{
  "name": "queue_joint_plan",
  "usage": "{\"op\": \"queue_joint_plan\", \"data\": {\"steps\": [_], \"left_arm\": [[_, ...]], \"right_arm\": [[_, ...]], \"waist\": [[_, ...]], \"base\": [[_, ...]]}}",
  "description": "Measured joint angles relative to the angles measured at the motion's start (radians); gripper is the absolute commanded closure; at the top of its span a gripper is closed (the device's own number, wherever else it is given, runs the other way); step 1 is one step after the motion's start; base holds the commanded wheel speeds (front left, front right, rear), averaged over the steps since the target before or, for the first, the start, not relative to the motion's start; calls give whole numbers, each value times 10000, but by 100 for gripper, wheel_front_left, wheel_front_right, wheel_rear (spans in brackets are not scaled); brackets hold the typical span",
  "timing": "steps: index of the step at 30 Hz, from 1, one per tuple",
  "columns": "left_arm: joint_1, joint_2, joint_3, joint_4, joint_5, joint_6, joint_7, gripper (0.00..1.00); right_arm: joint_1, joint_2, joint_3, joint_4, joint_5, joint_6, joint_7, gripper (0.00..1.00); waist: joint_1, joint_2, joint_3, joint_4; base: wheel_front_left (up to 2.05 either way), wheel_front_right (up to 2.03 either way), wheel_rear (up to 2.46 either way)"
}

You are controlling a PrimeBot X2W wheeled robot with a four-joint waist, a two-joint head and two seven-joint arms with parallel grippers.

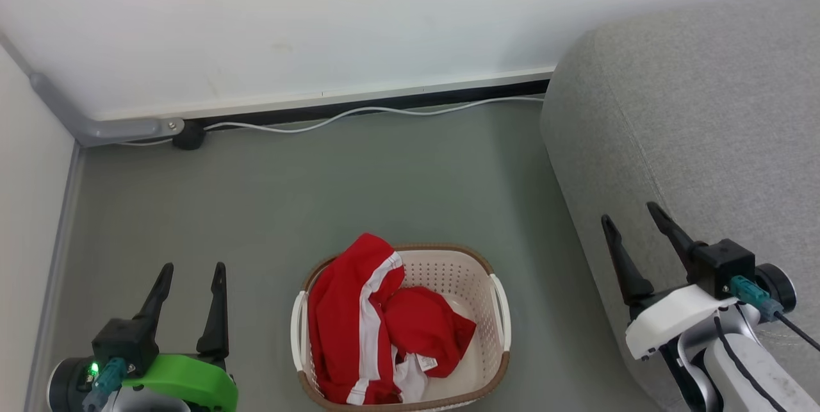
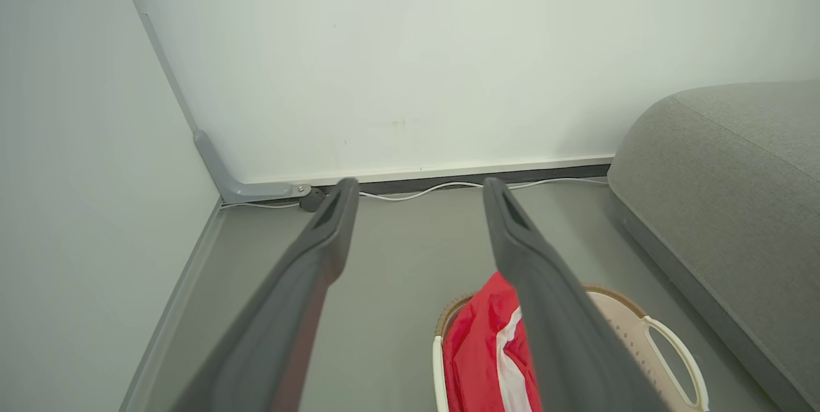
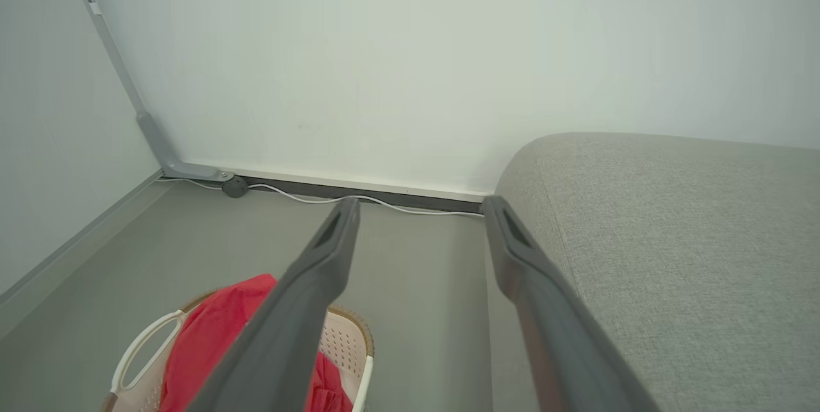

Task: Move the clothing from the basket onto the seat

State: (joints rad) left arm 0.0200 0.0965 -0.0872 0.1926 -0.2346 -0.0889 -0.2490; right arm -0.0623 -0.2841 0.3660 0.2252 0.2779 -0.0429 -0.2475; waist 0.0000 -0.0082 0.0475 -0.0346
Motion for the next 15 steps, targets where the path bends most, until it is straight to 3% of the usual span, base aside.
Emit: {"op": "queue_joint_plan", "data": {"steps": [15], "left_arm": [[-925, -69, -192, -334, -58, -161, -2, 0]], "right_arm": [[-1096, 199, -140, -629, -466, 19, -56, 0]], "waist": [[1, 0, 1763, -96]], "base": [[0, 0, 0]]}}
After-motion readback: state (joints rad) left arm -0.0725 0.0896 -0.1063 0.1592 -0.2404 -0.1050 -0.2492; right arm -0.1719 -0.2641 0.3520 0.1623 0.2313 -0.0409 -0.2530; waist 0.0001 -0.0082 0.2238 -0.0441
